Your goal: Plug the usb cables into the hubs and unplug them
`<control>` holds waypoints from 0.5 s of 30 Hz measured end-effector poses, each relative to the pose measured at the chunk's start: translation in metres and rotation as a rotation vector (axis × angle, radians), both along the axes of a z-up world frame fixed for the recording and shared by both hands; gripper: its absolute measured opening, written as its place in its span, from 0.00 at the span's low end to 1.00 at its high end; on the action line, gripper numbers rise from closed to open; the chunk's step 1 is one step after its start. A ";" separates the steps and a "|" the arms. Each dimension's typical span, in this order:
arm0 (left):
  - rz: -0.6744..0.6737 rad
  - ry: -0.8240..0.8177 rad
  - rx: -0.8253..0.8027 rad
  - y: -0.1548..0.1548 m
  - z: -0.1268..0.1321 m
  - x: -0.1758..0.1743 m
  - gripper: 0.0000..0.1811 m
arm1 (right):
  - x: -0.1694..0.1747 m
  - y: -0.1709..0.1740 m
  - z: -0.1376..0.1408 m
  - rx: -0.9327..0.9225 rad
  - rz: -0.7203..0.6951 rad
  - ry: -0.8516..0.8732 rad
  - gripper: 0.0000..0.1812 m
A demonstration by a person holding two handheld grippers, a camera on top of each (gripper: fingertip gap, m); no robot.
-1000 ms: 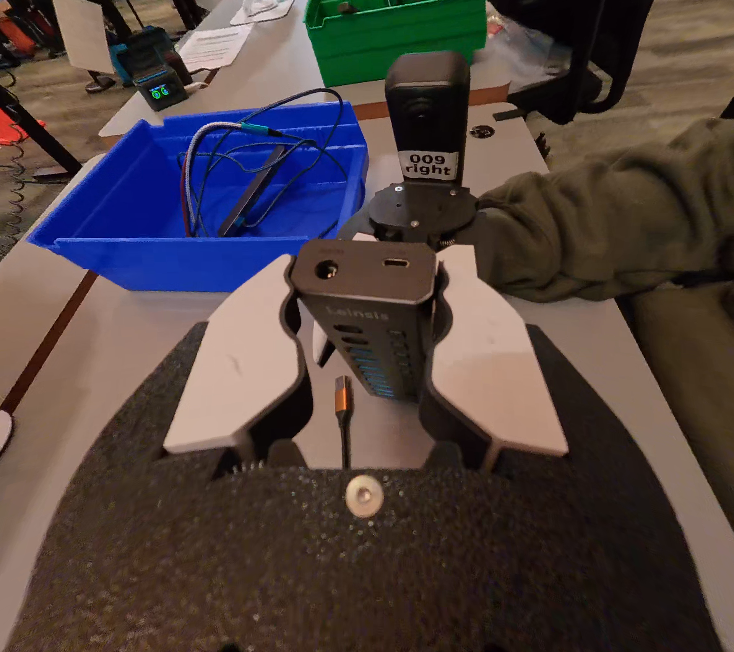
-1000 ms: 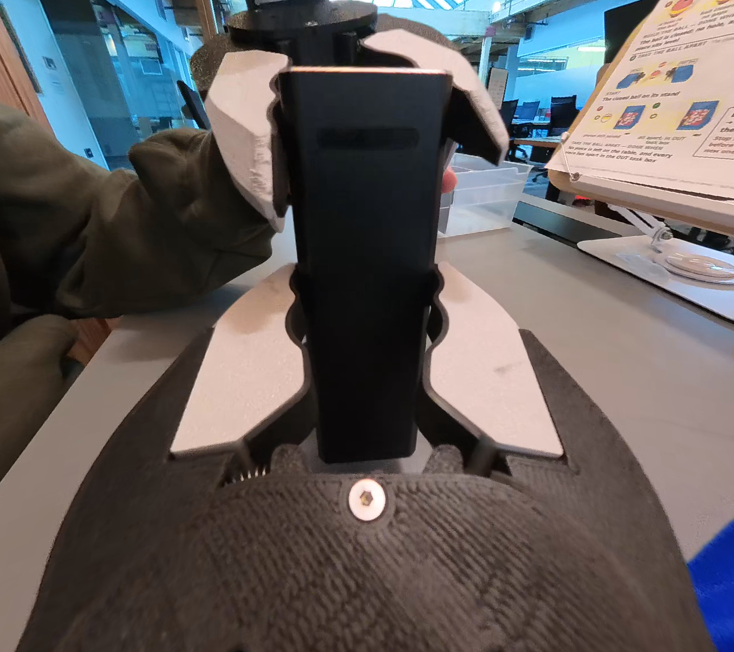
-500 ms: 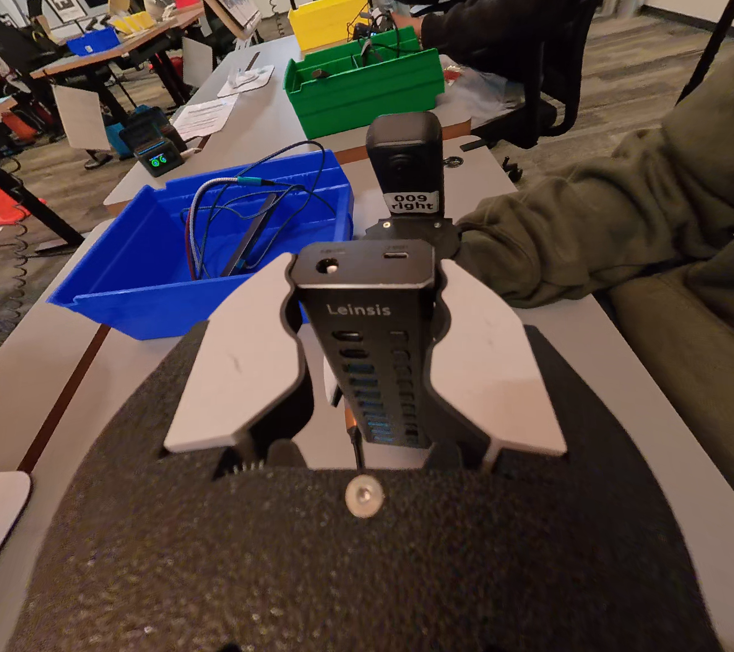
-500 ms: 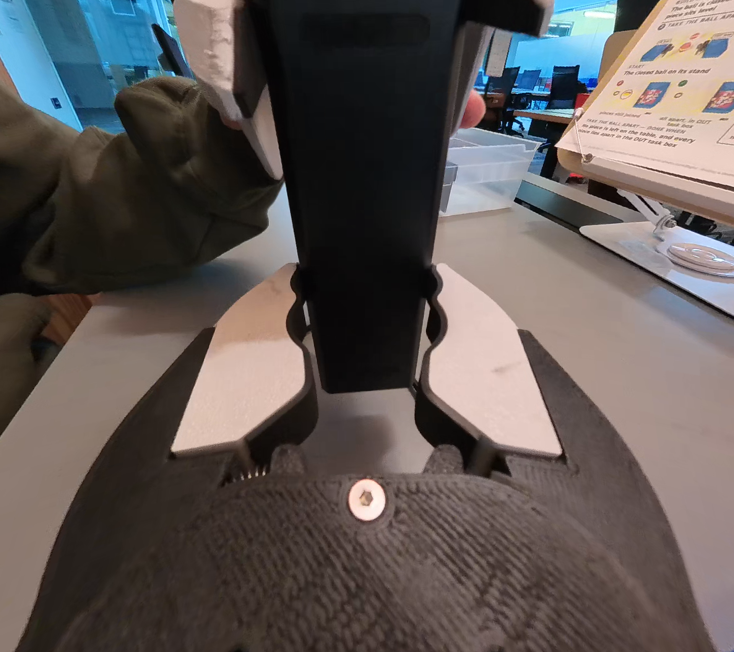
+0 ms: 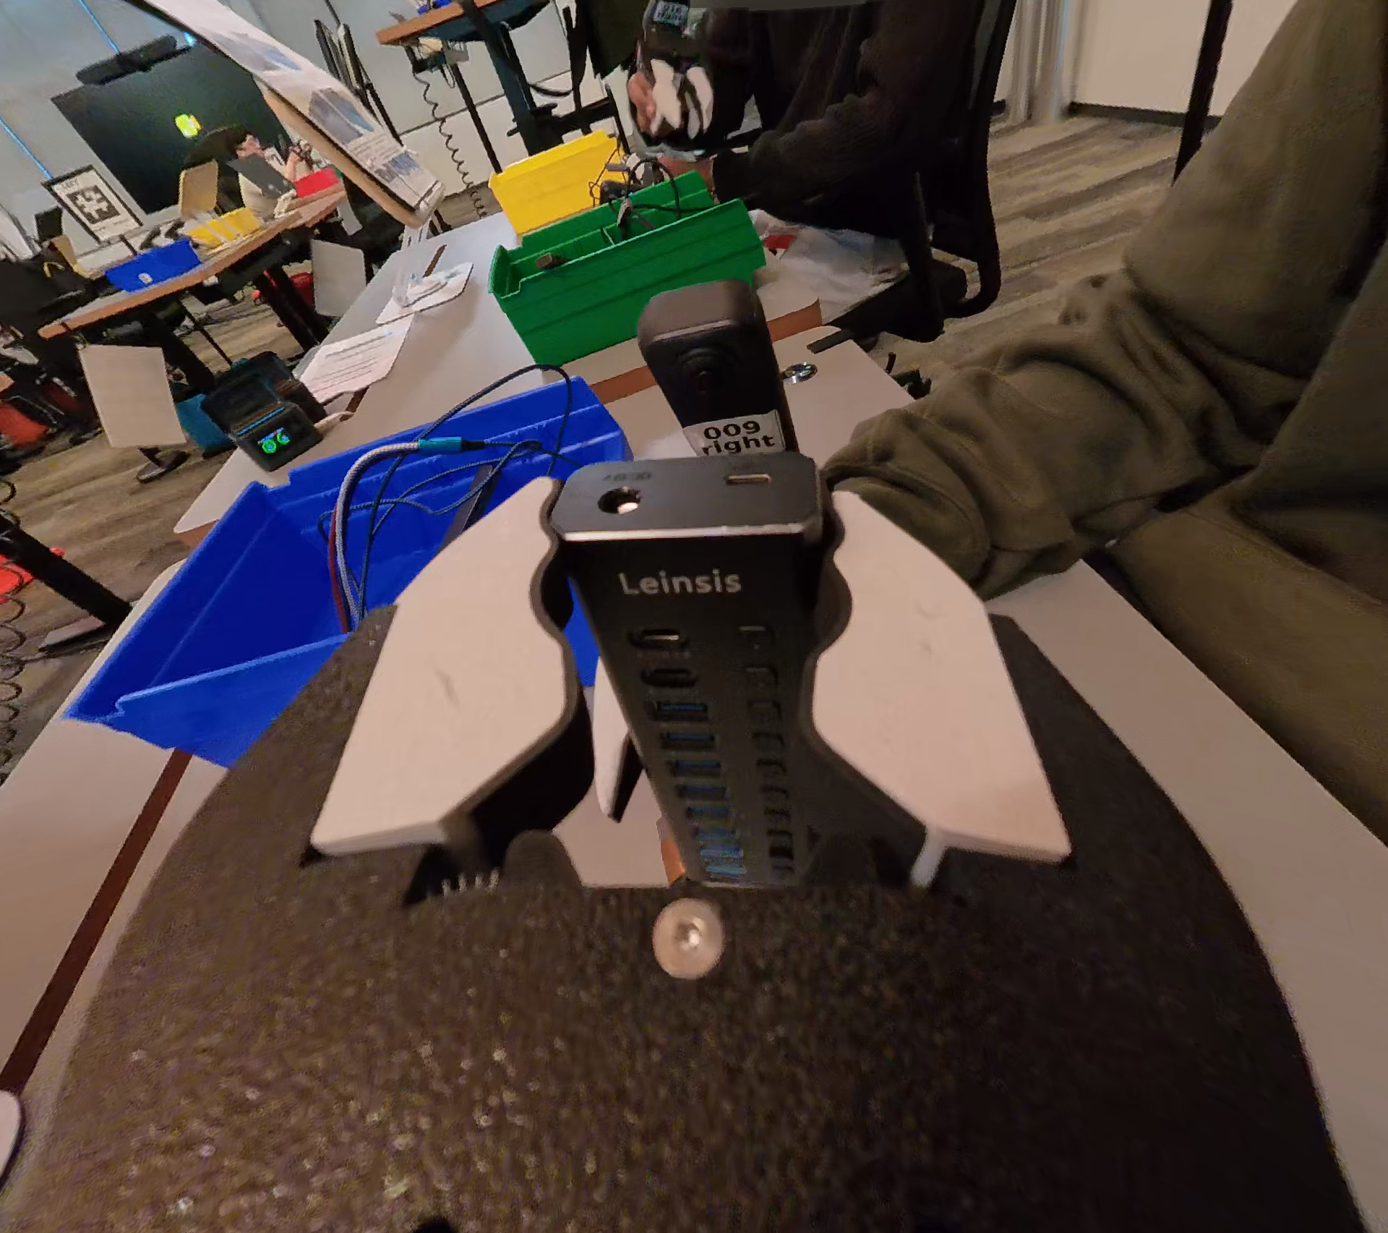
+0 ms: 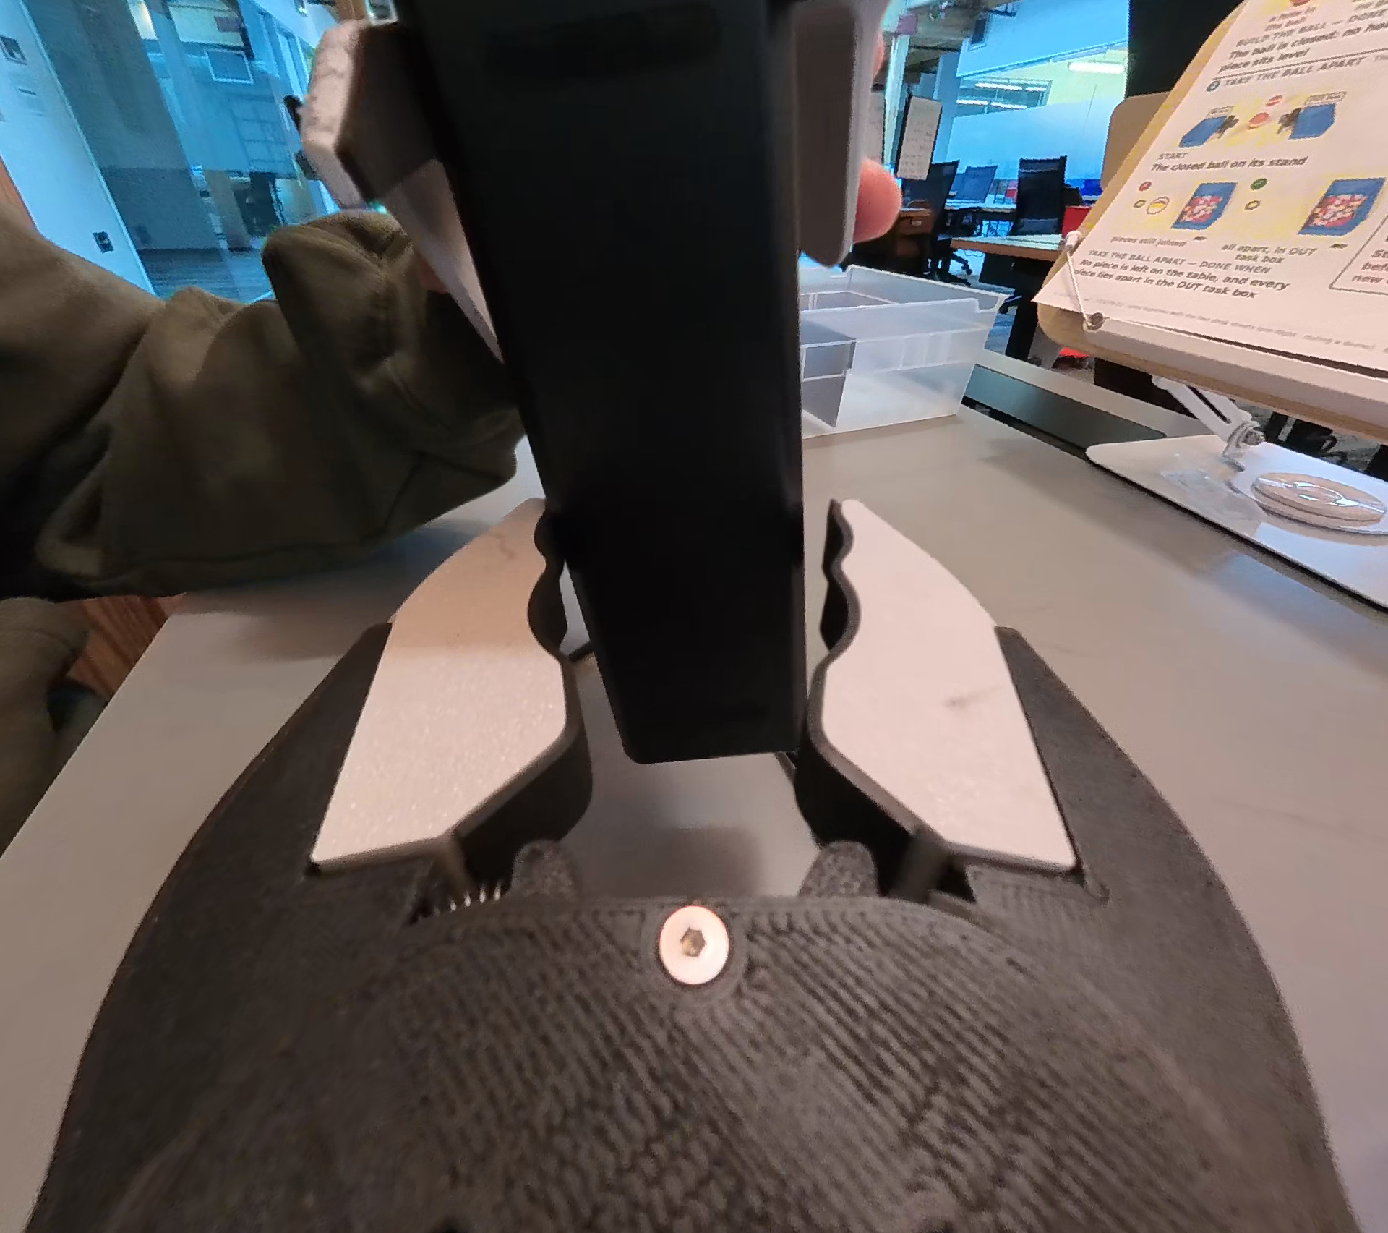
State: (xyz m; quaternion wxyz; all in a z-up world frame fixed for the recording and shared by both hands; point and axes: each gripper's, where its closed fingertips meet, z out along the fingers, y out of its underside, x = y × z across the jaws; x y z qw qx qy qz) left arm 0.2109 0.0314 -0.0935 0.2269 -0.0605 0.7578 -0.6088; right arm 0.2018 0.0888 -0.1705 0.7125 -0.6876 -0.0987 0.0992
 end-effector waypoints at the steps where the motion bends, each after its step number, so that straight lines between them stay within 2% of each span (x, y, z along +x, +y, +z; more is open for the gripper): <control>1: -0.013 -0.014 -0.008 0.000 0.001 -0.001 0.34 | -0.001 0.000 0.001 0.005 0.005 0.000 0.36; 9: -0.040 0.031 0.013 -0.001 -0.005 -0.005 0.34 | -0.009 0.005 -0.008 -0.055 0.027 -0.048 0.33; 13: 0.060 0.089 0.004 0.009 -0.001 0.004 0.35 | 0.003 0.003 -0.002 -0.018 -0.035 0.000 0.33; 15: 0.091 0.094 -0.015 0.013 0.001 0.008 0.40 | 0.011 0.000 0.003 0.015 -0.056 0.049 0.33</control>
